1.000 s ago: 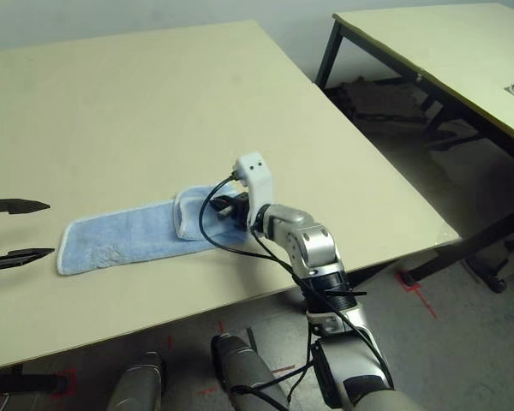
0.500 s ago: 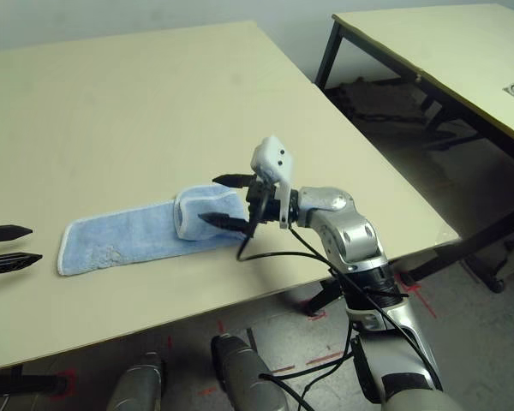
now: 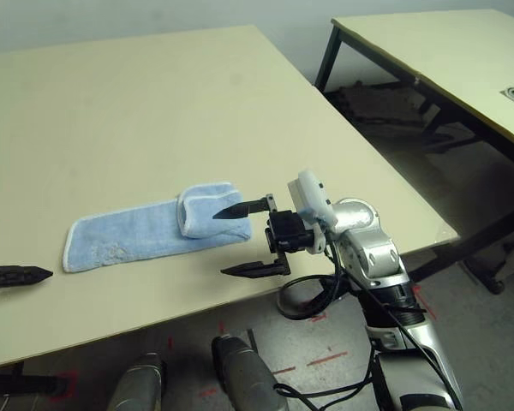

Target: Fold the towel and set it aside.

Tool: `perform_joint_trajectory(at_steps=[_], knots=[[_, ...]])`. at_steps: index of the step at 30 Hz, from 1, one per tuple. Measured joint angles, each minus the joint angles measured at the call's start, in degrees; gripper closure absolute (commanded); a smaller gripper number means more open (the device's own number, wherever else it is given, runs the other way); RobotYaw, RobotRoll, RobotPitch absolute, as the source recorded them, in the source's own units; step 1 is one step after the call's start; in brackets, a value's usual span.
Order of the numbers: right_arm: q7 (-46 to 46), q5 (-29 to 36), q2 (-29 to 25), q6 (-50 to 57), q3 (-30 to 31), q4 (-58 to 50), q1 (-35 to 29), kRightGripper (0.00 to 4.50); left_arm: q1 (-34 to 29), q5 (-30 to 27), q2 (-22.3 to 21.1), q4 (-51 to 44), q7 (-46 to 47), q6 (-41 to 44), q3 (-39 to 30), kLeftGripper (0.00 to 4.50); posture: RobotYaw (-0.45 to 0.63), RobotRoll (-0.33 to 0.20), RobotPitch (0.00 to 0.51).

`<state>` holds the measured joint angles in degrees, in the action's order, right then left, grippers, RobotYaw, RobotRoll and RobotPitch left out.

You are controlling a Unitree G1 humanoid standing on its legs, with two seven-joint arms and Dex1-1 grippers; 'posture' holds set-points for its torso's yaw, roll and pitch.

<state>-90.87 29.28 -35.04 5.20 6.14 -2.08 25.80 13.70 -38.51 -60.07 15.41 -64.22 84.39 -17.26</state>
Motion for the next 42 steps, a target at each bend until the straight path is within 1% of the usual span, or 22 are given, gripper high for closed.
perform_joint_trajectory(at_steps=[2, 6, 11, 17, 22, 25, 28, 31, 35, 36, 37, 42], knots=[[-0.1, 0.0, -0.1, 0.1, 0.0, -0.4, 0.0, 0.03, 2.6, -1.1, 1.4, 3.0, 1.1, 2.5, -1.2, 0.00, -0.12, 0.000, 0.145], [0.2, 0.1, -0.1, 1.0, 0.0, -1.5, 0.0, 0.03, 4.8, -2.2, 3.2, 6.1, 2.7, 4.2, -2.1, 0.00, -0.13, 0.000, 0.145], [0.8, 0.2, -0.2, 2.2, 0.0, -2.2, 0.1, 0.03, 6.4, -2.8, 7.2, 9.5, 4.4, 4.1, -2.4, 0.00, -0.13, 0.000, 0.147], [1.4, 0.5, -0.9, 3.4, -0.1, -3.5, 0.1, 0.03, 7.6, -3.4, 11.2, 10.9, 6.5, 2.9, -2.9, 0.00, -0.14, 0.000, 0.151], [2.4, 1.7, -1.5, 4.5, -0.2, -5.3, -0.4, 0.03, 10.5, -3.5, 14.8, 13.6, 8.3, 1.8, -3.1, 0.00, -0.15, 0.000, 0.154], [2.8, 1.9, -1.9, 4.9, -0.2, -6.2, -1.2, 0.00, 12.0, -3.4, 16.2, 14.9, 9.2, 1.3, -2.8, 0.57, -0.15, 0.000, 0.155], [3.2, 2.2, -2.2, 5.1, -0.2, -6.6, -1.6, 0.00, 12.7, -3.3, 17.0, 15.7, 10.0, 0.9, -2.2, 1.51, -0.16, 0.000, 0.154], [3.7, 2.4, -2.3, 5.6, -0.2, -7.0, -1.6, 0.00, 13.0, -3.3, 17.1, 16.3, 10.2, 0.9, -1.7, 2.61, -0.16, 0.000, 0.154], [4.0, 2.4, -2.3, 5.8, -0.2, -7.3, -1.6, 0.00, 13.1, -3.5, 16.5, 16.4, 9.6, 1.0, -0.7, 4.00, -0.15, 0.000, 0.154], [4.2, 2.4, -2.3, 5.9, -0.2, -7.4, -1.6, 0.00, 13.1, -3.7, 16.1, 16.4, 9.2, 1.0, -0.7, 4.23, -0.15, 0.000, 0.155], [4.3, 2.4, -2.3, 5.9, -0.2, -7.5, -1.6, 0.00, 13.0, -4.0, 15.6, 16.3, 8.7, 1.3, -0.4, 4.45, -0.15, 0.000, 0.155], [4.3, 2.7, -2.4, 6.7, -0.2, -7.6, -1.7, 0.00, 10.6, -4.6, 11.3, 16.2, 6.5, 1.4, 0.4, 4.45, -0.15, 0.000, 0.156]])
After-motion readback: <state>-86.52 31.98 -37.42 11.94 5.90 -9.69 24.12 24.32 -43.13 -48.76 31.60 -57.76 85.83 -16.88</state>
